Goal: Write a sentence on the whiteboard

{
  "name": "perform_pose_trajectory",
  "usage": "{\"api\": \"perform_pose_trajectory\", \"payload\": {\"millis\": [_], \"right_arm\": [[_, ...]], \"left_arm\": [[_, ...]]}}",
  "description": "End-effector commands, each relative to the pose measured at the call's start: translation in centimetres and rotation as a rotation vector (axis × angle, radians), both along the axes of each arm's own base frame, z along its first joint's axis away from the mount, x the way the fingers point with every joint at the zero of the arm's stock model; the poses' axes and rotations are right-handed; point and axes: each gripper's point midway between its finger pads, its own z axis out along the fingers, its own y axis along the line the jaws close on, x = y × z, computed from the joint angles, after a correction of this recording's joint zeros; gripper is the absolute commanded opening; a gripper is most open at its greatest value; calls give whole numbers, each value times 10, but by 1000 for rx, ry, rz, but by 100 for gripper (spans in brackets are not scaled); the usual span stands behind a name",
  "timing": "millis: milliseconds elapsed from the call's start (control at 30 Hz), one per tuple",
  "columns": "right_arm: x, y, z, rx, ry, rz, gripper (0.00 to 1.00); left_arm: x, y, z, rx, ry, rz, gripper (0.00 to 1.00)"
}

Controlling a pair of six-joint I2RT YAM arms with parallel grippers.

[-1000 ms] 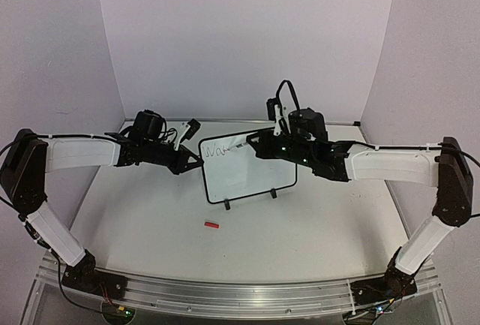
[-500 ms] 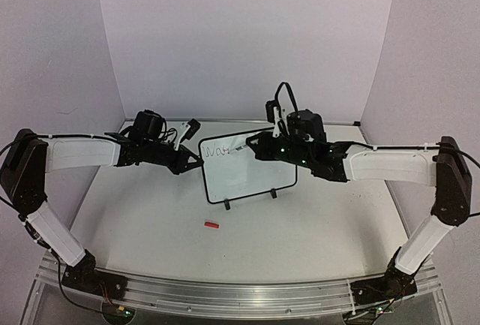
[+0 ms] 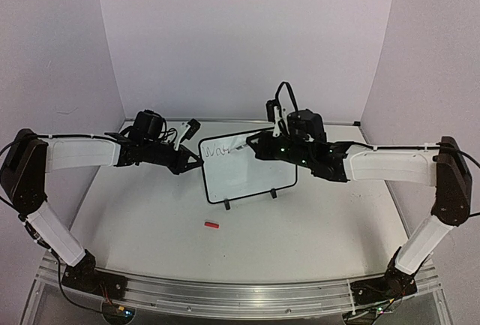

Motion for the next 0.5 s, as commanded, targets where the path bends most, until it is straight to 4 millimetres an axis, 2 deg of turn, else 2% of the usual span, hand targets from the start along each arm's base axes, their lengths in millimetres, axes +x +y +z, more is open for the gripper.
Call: {"api": "perform_pose_trajectory", "payload": {"millis": [0, 233, 467], "right_arm": [[4, -9, 40, 72, -81, -52, 0], [3, -10, 43, 87, -88, -54, 0], [6, -18, 34, 60, -83, -95, 0]], "left_arm": [[8, 8, -13, 86, -24, 24, 0], [8, 8, -12, 85, -26, 23, 0], [7, 9, -13, 85, -24, 25, 0]]}}
